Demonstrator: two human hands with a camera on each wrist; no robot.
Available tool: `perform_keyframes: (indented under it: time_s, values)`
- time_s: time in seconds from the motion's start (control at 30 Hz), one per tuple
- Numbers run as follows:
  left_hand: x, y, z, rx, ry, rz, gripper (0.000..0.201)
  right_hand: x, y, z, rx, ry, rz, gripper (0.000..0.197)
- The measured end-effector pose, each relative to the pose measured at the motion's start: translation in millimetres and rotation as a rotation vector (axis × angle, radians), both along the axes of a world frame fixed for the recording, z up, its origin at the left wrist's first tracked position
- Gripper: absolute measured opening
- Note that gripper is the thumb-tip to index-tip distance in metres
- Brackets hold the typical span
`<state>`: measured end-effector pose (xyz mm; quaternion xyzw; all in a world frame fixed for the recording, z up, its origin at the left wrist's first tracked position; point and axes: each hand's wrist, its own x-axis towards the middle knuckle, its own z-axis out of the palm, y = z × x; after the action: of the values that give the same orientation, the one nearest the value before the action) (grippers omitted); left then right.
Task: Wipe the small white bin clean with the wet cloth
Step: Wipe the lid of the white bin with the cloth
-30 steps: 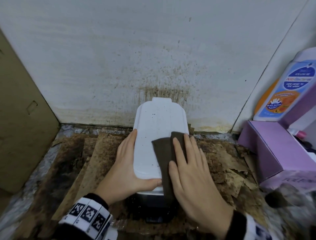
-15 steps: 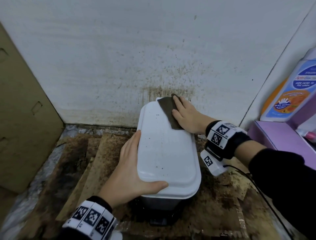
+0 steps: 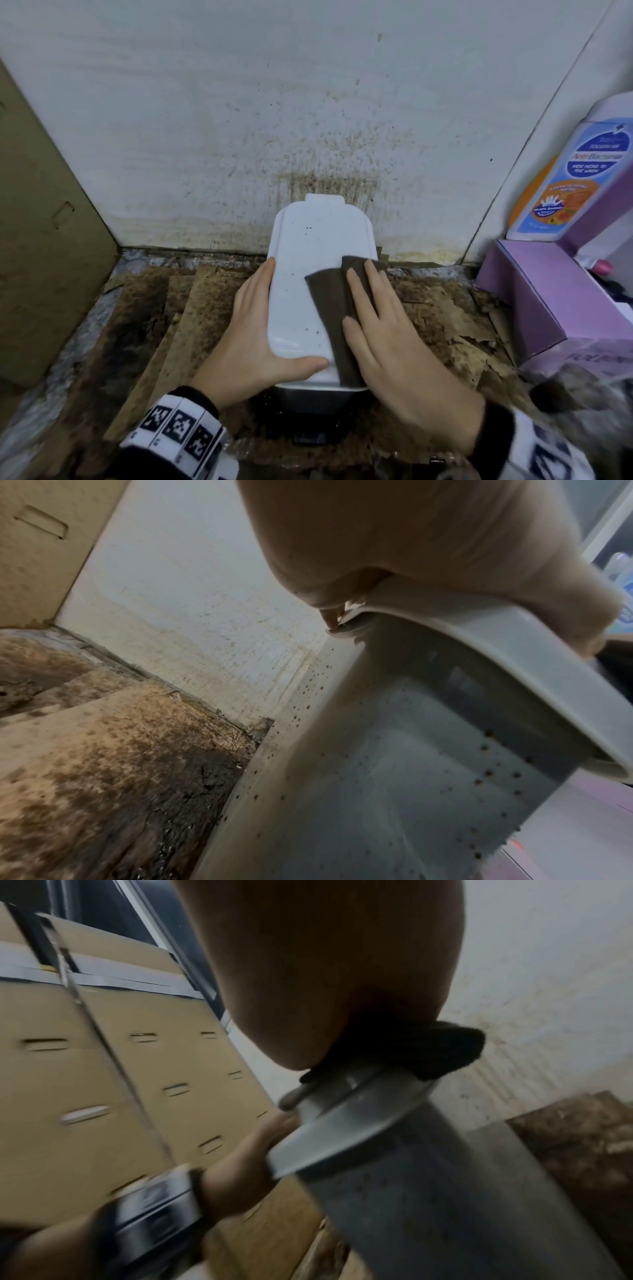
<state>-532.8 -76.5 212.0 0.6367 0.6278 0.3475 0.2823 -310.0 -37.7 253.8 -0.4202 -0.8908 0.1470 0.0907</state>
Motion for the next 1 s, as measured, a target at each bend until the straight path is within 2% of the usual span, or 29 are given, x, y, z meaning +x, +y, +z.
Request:
perform_keyframes:
  time_s: [0.07, 0.2, 0.33, 0.5, 0.57, 0.67, 0.83, 0.93, 1.0]
  values:
    - [1, 0, 0, 0.01, -0.01, 0.001, 0.143, 3, -18, -5, -0.145, -0.026, -0.064, 0.063]
    - [2, -1, -2, -0.002, -0.021, 0.011, 0.143, 2, -9, -7, -0.145, 0.024, -0.065, 0.064]
    - [1, 0, -4, 0.006, -0.009, 0.01, 0.143, -6, 52, -16, -0.203, 0.151, -0.088, 0.065]
    - [-1, 2, -4, 0.004, -0.012, 0.008, 0.142, -28, 131, 7, -0.306, 0.03, -0.089, 0.066]
    - [-1, 2, -4, 0.002, -0.013, 0.006, 0.141, -34, 155, 15, -0.354, 0.022, -0.105, 0.068]
    - [-2, 2, -3, 0.003, -0.016, 0.0, 0.14, -38, 172, 13, -0.325, 0.036, -0.111, 0.068]
    - [-1, 2, -3, 0.001, 0.006, 0.009, 0.141, -32, 145, 7, -0.324, 0.046, -0.106, 0.068]
    - [-1, 2, -4, 0.0, 0.033, 0.021, 0.142, -21, 101, -1, -0.191, 0.124, -0.08, 0.065]
    - [0, 1, -4, 0.004, 0.036, 0.016, 0.142, -12, 65, -6, -0.17, 0.131, -0.079, 0.063]
